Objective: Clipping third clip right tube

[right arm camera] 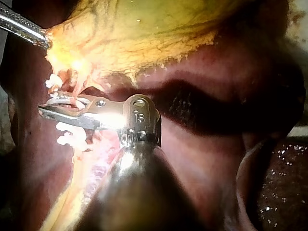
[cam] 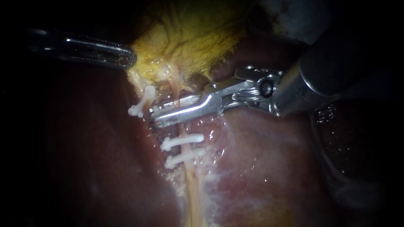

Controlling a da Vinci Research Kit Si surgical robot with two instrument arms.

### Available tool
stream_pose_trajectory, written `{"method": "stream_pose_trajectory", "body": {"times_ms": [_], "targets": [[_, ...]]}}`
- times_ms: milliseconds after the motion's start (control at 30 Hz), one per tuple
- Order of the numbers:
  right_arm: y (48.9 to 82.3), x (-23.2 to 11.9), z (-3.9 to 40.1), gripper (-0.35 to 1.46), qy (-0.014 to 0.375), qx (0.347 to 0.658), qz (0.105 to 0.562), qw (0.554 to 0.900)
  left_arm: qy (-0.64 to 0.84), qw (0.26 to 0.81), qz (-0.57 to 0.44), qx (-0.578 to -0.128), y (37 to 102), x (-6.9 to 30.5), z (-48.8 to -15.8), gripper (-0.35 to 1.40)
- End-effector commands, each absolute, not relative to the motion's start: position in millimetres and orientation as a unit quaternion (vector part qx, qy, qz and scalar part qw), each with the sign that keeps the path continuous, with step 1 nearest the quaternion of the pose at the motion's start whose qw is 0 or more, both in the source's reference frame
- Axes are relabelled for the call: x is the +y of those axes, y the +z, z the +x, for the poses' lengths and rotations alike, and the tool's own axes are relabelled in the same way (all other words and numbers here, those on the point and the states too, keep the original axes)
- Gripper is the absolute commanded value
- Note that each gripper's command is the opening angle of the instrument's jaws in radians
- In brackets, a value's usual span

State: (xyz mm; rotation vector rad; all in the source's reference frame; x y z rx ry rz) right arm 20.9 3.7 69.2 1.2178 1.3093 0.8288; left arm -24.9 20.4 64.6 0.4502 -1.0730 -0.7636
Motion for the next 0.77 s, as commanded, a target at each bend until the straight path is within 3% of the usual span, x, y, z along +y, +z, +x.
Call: {"method": "stream_pose_trajectory", "body": {"times_ms": [33, 133, 767], "targets": [[69.3, 3.7, 20.9, -0.11, 0.351, 0.554, 0.515, 0.553, -0.352, 0.767, 0.207, -0.494, 64.6, 20.4, -24.9, -0.35], [69.3, 3.7, 20.8, -0.35, 0.354, 0.550, 0.518, 0.551, -0.352, 0.767, 0.207, -0.494, 64.6, 20.4, -24.9, -0.35], [69.8, 3.6, 21.0, -0.35, 0.359, 0.545, 0.521, 0.550, -0.352, 0.767, 0.207, -0.494, 64.7, 20.4, -24.9, -0.35]]}}
